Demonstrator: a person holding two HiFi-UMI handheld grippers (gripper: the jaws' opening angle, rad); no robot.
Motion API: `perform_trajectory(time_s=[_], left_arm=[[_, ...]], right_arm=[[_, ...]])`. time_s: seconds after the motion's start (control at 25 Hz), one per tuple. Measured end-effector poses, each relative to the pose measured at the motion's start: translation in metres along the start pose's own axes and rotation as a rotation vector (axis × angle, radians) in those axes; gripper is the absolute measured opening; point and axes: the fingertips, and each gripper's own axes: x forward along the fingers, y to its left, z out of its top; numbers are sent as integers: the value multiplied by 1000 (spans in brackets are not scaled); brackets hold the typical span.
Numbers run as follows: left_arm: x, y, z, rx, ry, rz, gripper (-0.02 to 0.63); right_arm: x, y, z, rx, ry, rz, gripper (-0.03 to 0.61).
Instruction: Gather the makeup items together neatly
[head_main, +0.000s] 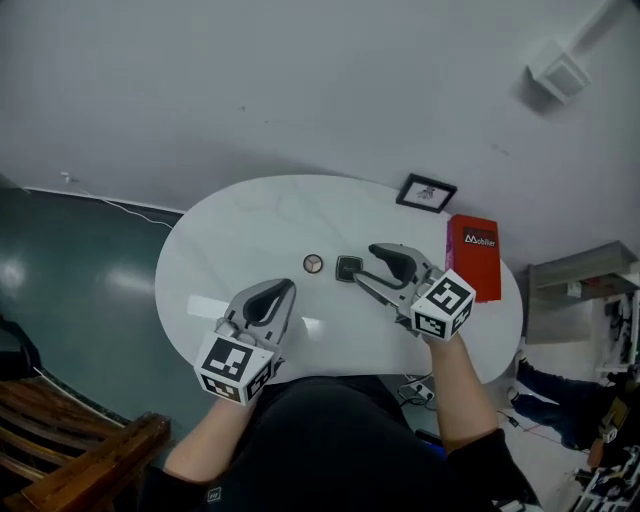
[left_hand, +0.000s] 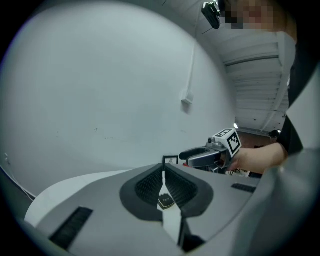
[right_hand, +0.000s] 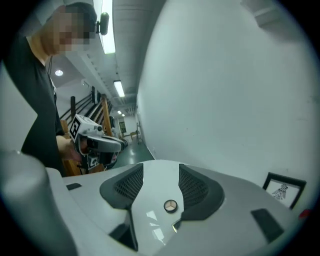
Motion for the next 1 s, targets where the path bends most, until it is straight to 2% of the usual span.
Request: perform_trajectory(time_s=[0.04,0.12,0.36,0.64,0.84,1.0], left_arm=[[-2,-3,4,11,-11,-15,24],[-5,-7,10,37,-30,-36,24],[-16,-13,15,48,-46,-44,23],[-17,-28,25,67,-57,13,25],[3,-52,24,56,-46,57,25],[29,-87,30,38,-61,71,23]], right_arm=[[-6,7,9,17,-36,-6,226],[-17,18,26,47,-105,-27,139],[-48,47,50,102,-245,-89,67],[-85,52,39,58,-243,-106,43],[-135,28,32,43,-280,-156,37],[-186,6,28,42,-316,-185,35]])
